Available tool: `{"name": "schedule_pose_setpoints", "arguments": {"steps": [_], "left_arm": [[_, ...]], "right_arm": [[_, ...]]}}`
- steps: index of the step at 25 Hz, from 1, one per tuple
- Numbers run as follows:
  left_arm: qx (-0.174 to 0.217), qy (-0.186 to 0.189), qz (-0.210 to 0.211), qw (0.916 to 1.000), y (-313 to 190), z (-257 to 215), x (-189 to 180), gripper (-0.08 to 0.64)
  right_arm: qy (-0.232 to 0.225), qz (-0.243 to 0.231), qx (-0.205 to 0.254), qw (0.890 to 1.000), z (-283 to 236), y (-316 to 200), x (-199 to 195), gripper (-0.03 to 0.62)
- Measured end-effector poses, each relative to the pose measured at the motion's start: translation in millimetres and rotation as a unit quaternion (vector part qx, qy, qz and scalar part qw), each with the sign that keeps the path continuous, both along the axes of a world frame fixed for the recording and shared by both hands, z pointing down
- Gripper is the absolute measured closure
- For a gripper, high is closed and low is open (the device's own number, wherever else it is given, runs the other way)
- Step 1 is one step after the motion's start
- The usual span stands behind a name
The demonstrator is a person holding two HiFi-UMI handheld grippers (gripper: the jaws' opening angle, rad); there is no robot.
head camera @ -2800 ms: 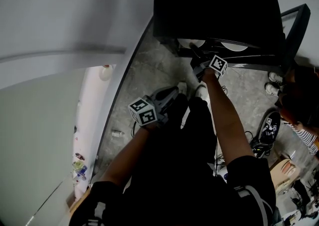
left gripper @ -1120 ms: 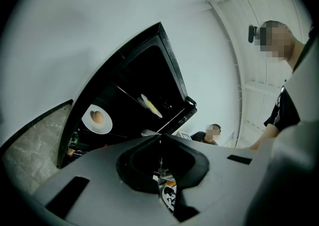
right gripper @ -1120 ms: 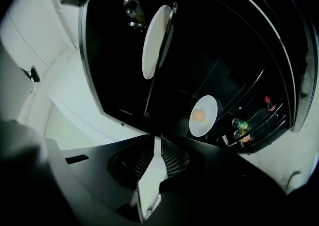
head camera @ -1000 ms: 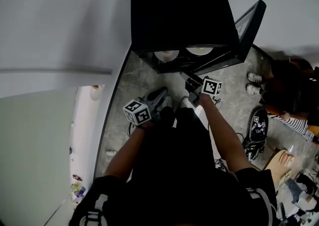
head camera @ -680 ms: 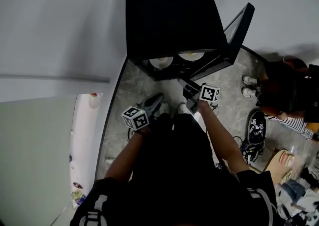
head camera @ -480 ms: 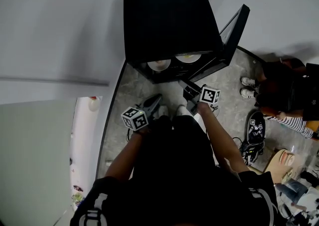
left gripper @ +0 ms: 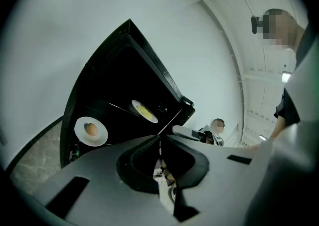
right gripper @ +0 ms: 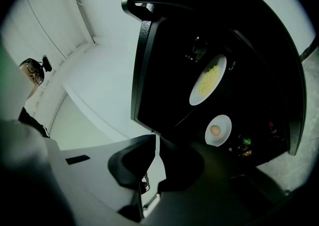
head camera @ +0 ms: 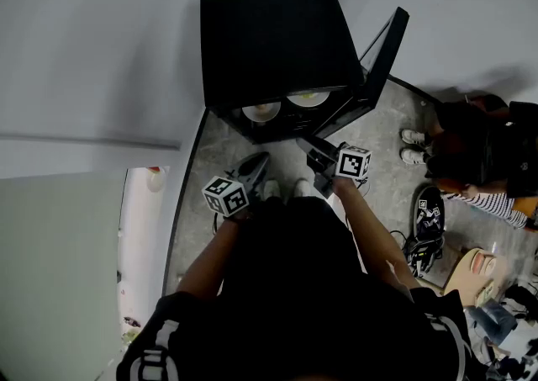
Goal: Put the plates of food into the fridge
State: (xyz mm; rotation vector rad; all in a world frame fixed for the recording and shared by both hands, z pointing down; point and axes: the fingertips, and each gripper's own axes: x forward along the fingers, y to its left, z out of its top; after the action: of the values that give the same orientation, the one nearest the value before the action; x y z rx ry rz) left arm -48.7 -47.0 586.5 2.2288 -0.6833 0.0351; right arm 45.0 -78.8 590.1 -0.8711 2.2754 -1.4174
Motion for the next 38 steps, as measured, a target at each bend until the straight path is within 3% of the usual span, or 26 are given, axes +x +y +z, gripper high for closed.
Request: {"name": "schedule_pose_setpoints", "arguments": {"steps": [6, 15, 29, 38], "left_arm": [[0.012, -0.008, 0.001, 0.9999, -0.8, -5.9, 6.8, 0.537], [0.040, -0.052, 0.005, 0.9978, 3.6, -9.6, 8.9, 0.537], [0.064, -0.061, 0.007, 0.9960, 13.4, -22.7, 23.0, 0.537], [0.063, -0.064, 0.003, 0.9960, 17.3, -20.6, 24.8, 0.537]], "right_arm": [[0.022, -0.022, 0.020, 0.999, -14.1, 9.8, -3.4, 0.560], [0.055, -0.033, 0.060, 0.996, -34.2, 23.4, -4.7, 0.566], [0.107, -0.074, 0.132, 0.983, -61.9, 45.2, -5.7, 0.566], [0.097, -0.071, 0.135, 0.984, -63.9, 50.2, -9.0, 0.566]]}}
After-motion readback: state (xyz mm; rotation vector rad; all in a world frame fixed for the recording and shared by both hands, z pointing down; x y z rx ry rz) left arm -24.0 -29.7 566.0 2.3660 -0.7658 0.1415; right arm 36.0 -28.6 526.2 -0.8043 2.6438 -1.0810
